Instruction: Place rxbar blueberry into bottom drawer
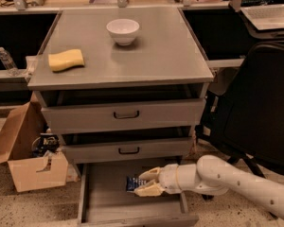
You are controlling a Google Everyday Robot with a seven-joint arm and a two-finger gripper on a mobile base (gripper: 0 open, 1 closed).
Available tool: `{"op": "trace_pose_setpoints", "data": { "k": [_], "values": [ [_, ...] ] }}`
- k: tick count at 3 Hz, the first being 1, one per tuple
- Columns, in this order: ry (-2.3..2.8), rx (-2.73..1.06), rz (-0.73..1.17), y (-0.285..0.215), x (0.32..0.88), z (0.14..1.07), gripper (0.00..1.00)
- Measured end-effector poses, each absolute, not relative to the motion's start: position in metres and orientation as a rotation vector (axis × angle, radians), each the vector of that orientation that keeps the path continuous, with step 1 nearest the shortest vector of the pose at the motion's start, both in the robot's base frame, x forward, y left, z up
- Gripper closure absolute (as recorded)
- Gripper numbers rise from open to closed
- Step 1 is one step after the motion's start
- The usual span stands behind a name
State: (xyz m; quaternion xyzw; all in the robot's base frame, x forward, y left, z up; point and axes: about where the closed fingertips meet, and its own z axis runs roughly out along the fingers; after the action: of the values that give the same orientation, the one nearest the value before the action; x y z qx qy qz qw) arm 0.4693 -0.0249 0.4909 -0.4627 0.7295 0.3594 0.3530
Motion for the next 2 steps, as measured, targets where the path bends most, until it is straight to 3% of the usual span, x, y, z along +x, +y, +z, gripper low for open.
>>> {"op": "trace_pose_setpoints", "data": {
  "k": [2],
  "values": [
    [2.057,-0.901,1.047,0.034,0.505,0.307,1.00]
  ]
}}
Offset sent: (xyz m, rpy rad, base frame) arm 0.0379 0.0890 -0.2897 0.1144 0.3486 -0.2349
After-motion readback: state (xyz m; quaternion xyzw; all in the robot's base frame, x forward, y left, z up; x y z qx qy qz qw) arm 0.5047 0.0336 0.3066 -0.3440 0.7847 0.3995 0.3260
